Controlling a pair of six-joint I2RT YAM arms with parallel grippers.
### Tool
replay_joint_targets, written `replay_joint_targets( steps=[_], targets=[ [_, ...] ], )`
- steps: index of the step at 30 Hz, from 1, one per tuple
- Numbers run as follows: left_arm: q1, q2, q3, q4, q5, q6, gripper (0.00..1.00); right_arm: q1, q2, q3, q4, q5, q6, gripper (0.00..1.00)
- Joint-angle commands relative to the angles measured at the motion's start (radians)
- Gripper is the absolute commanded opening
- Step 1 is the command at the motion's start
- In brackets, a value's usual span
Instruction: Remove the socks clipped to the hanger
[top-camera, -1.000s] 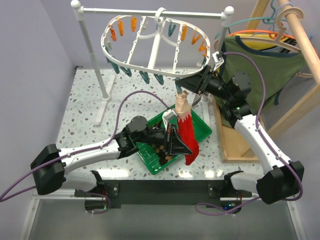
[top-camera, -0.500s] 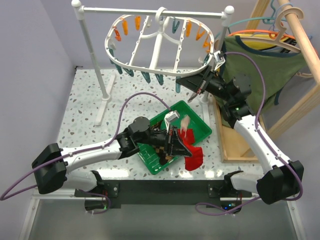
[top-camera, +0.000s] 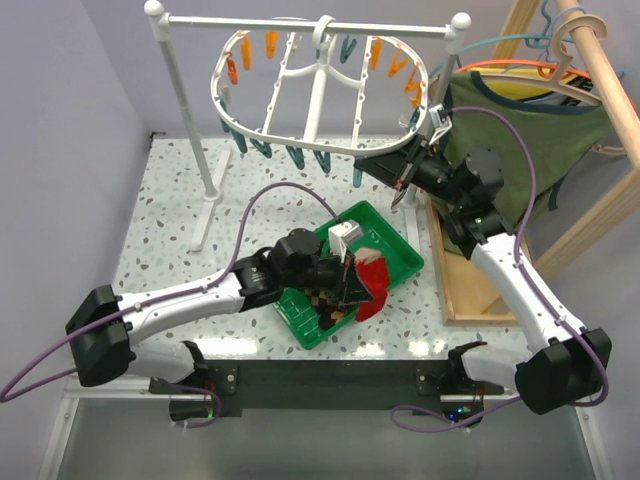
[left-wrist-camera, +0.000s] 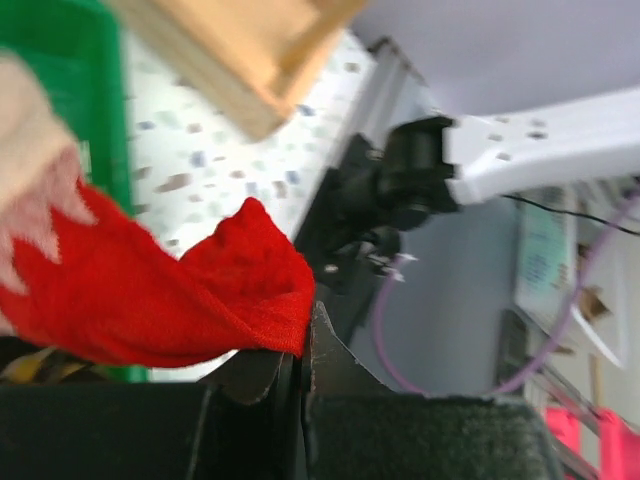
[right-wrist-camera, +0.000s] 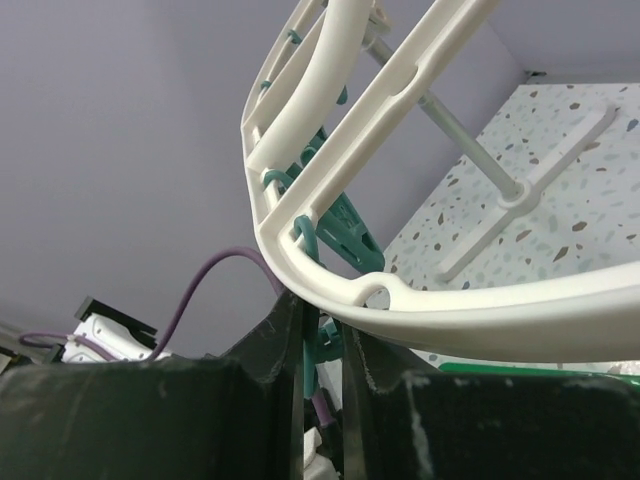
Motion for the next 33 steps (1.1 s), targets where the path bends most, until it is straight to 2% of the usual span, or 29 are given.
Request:
replay_joint_targets(
  steps=[1, 4, 7, 8, 10, 11, 14, 19, 25, 28, 29, 33],
  targets=[
    [0.010, 0.016, 0.064, -0.237, -0.263, 0.157, 0.00, 0.008, -0.029, 0.019, -0.101, 0.013, -0.050, 0.04],
    [0.025, 0.048, 0.063, -0.268, -0.297, 0.190, 0.05, 0.008, -0.032, 0.023, -0.113, 0.016, -0.056, 0.04],
    [0.028, 0.076, 0.070, -0.320, -0.407, 0.208, 0.18, 0.015, -0.030, 0.023, -0.119, 0.018, -0.061, 0.04],
    [0.030, 0.078, 0.069, -0.340, -0.446, 0.208, 0.30, 0.018, -0.030, 0.023, -0.121, 0.018, -0.061, 0.04],
    [0.031, 0.076, 0.061, -0.354, -0.515, 0.210, 0.41, 0.024, -0.027, 0.022, -0.124, 0.021, -0.061, 0.04],
    [0.031, 0.072, 0.055, -0.357, -0.529, 0.210, 0.56, 0.028, -0.029, 0.022, -0.127, 0.021, -0.064, 0.04],
    [0.030, 0.024, 0.012, -0.315, -0.546, 0.196, 0.81, 0.031, -0.033, 0.022, -0.141, 0.027, -0.073, 0.04],
    [0.027, -0.089, -0.101, -0.161, -0.507, 0.179, 0.91, 0.058, -0.036, 0.034, -0.153, 0.048, -0.075, 0.04],
    [0.022, -0.139, -0.179, 0.081, -0.564, 0.133, 0.90, 0.090, -0.047, 0.051, -0.185, 0.077, -0.083, 0.05],
    [0.022, -0.120, -0.242, 0.300, -0.618, 0.144, 0.88, 0.098, -0.052, 0.052, -0.179, 0.091, -0.064, 0.04],
    [0.022, -0.105, -0.252, 0.421, -0.628, 0.159, 0.88, 0.101, -0.050, 0.054, -0.175, 0.094, -0.057, 0.04],
    [0.024, 0.021, -0.226, 0.647, -0.664, 0.263, 0.93, 0.118, -0.055, 0.063, -0.185, 0.107, -0.058, 0.04]
  ],
)
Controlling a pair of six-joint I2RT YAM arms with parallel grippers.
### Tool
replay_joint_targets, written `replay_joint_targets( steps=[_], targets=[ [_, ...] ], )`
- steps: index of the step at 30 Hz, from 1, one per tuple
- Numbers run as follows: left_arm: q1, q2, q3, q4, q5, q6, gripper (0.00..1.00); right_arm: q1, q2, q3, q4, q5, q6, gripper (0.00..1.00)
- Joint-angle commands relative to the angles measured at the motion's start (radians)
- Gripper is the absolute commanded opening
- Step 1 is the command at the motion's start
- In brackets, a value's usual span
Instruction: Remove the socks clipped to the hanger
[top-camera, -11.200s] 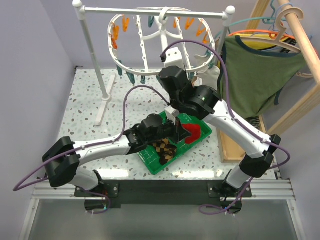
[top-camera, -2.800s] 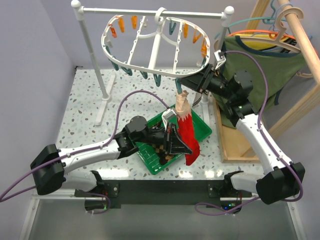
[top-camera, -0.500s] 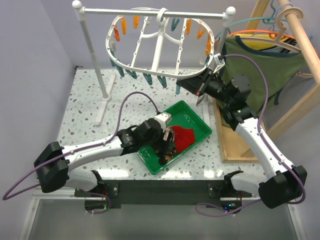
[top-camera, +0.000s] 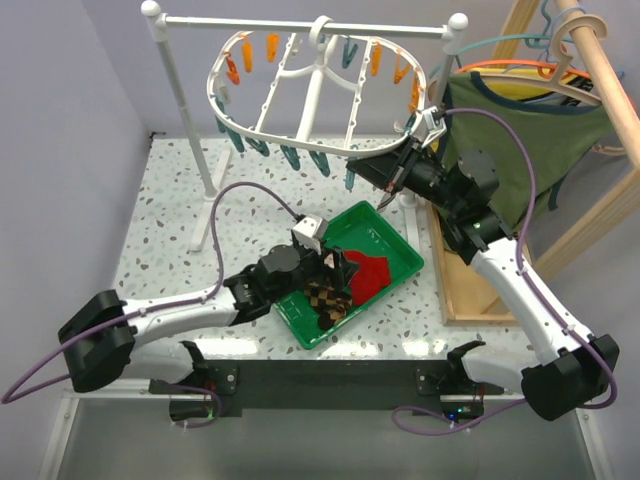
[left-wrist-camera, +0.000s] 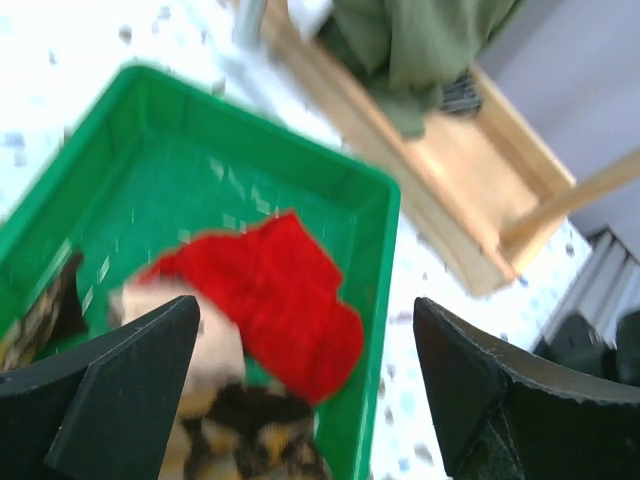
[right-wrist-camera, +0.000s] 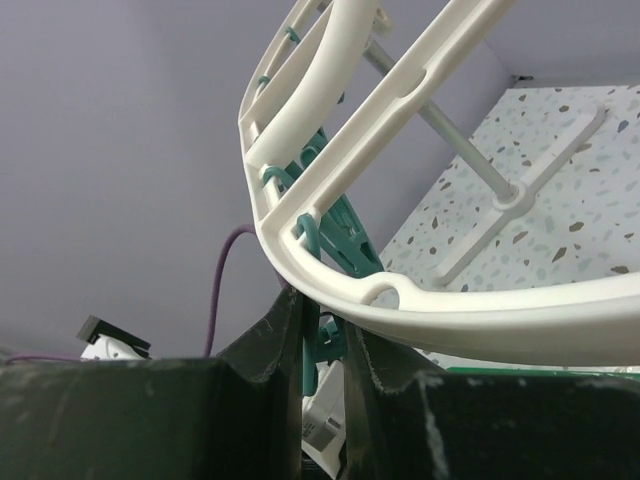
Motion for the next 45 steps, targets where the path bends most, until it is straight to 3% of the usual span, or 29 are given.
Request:
replay_joint_targets(
  steps=[1, 8, 18, 21, 27, 28, 31, 32, 34, 38, 45],
  targets=[
    [-0.002, 0.148, 0.041, 0.414, -0.094, 0.135, 0.94, 0.036, -0.020, 0.029, -0.070, -0.016, 0.005, 0.04],
    [0.006, 0.377, 0.216, 0.658, -0.074, 0.257, 0.94, 0.042, -0.029, 0.043, -0.103, -0.010, -0.006, 0.04],
    [0.026, 0.584, 0.447, 0.713, -0.074, 0.306, 0.88, 0.043, -0.052, 0.057, -0.130, -0.011, -0.009, 0.05],
    [0.037, 0.615, 0.475, 0.684, -0.071, 0.279, 0.77, 0.042, -0.064, 0.052, -0.139, -0.007, -0.013, 0.05],
    [0.047, 0.628, 0.491, 0.699, -0.060, 0.268, 0.32, 0.043, -0.071, 0.052, -0.141, -0.008, -0.010, 0.07],
    [0.052, 0.630, 0.497, 0.678, -0.048, 0.263, 0.20, 0.043, -0.072, 0.049, -0.140, -0.008, -0.007, 0.08],
    [0.055, 0.621, 0.523, 0.618, 0.003, 0.249, 0.02, 0.043, -0.077, 0.049, -0.144, -0.007, -0.012, 0.15],
    [0.055, 0.616, 0.524, 0.606, 0.012, 0.246, 0.00, 0.045, -0.078, 0.049, -0.147, -0.007, -0.013, 0.18],
    [0.055, 0.590, 0.515, 0.581, 0.038, 0.220, 0.00, 0.045, -0.081, 0.051, -0.156, -0.007, -0.026, 0.22],
    [0.057, 0.518, 0.439, 0.566, 0.095, 0.161, 0.00, 0.045, -0.084, 0.089, -0.277, 0.021, -0.093, 0.45],
    [0.055, 0.383, 0.357, 0.477, 0.249, 0.027, 0.00, 0.045, -0.107, 0.183, -0.567, 0.073, -0.283, 0.63]
  ],
)
